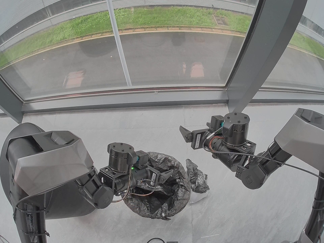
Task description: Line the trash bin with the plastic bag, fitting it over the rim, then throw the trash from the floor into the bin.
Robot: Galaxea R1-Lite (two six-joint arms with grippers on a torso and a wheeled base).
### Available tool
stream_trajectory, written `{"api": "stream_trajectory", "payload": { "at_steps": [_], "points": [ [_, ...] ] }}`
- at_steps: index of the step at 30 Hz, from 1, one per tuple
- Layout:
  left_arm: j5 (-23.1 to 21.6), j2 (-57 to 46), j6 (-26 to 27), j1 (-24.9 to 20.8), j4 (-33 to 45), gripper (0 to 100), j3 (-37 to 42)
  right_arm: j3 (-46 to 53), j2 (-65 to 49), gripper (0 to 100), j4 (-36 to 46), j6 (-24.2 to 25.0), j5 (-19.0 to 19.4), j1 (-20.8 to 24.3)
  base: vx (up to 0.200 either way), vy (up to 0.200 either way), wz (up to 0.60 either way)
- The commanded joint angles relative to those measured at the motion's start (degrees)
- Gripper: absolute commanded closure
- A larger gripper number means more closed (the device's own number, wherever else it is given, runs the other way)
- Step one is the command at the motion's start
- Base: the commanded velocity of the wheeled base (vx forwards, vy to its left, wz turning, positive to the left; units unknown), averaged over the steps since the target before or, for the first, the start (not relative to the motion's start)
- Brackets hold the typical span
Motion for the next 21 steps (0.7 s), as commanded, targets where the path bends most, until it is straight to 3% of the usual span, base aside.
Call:
{"api": "stream_trajectory", "payload": {
  "at_steps": [1, 21],
  "points": [
    [0.08, 3.34, 0.00, 0.07, -0.03, 0, -1.57, -0.08, -0.01, 0, 0.07, 0.05, 0.00, 0.01, 0.000, 0.000, 0.00],
    [1.05, 7.73, -1.15, -0.10, -0.38, 0, -3.85, -0.43, 0.34, 0, 0.07, -0.03, 0.00, 0.01, 0.000, 0.000, 0.00]
  ]
}}
